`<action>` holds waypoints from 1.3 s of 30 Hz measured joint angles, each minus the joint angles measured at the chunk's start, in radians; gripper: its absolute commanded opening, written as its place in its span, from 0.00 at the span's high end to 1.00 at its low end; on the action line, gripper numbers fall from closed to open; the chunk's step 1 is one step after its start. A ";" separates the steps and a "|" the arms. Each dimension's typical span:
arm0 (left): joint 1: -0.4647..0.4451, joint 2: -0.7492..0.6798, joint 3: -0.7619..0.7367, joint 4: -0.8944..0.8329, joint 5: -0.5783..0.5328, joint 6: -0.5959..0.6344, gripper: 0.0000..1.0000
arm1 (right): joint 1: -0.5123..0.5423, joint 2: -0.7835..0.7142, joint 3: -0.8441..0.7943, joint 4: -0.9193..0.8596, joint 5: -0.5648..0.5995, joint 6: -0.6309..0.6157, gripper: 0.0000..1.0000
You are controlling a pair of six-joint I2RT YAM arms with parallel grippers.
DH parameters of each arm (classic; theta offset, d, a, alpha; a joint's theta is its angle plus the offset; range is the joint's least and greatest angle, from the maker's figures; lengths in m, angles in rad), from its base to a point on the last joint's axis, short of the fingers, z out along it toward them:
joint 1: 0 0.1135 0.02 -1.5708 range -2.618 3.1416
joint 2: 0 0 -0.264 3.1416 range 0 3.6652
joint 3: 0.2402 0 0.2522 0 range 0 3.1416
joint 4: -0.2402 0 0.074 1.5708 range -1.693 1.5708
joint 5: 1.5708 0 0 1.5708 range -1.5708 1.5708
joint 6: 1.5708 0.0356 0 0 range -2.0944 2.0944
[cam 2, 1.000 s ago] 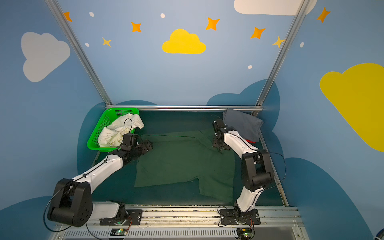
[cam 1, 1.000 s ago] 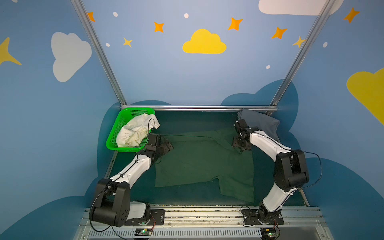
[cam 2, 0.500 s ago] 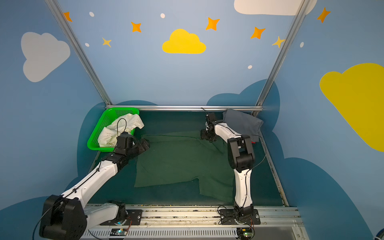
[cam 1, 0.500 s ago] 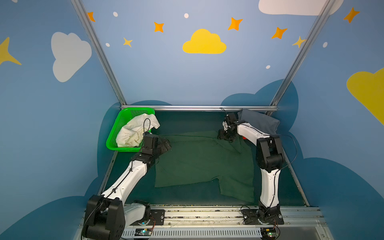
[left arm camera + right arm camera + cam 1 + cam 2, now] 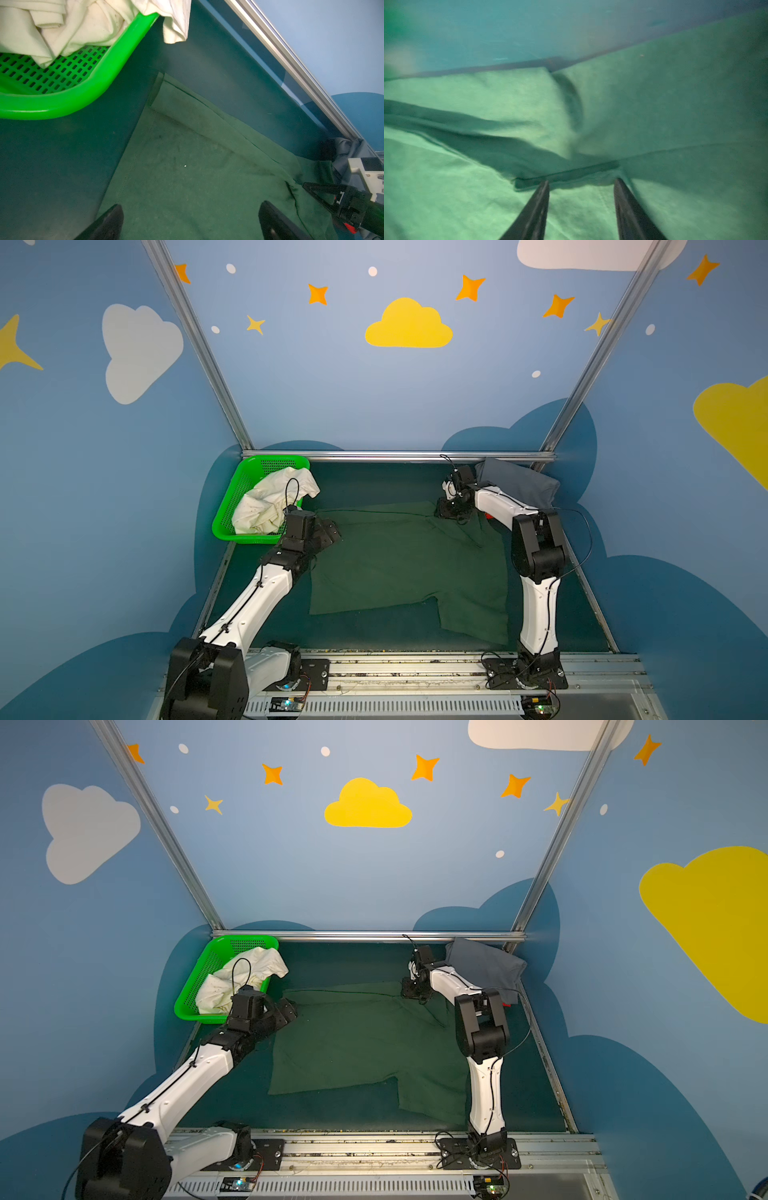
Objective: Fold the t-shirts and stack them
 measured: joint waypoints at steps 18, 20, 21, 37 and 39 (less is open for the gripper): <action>0.000 0.013 0.000 -0.001 0.021 0.000 0.00 | 0.025 0.003 0.010 -0.045 0.190 -0.064 0.50; 0.000 0.013 0.000 -0.001 0.022 0.000 0.00 | 0.035 0.018 0.055 -0.075 0.207 -0.071 0.50; 0.000 0.013 0.000 -0.002 0.023 0.000 0.00 | 0.037 0.031 0.084 -0.084 0.209 -0.076 0.50; 0.000 0.019 0.004 -0.008 0.026 0.000 0.00 | 0.049 0.105 0.152 -0.141 0.248 -0.098 0.36; 0.000 0.015 0.004 -0.011 0.026 0.000 0.00 | 0.048 0.105 0.152 -0.146 0.261 -0.099 0.36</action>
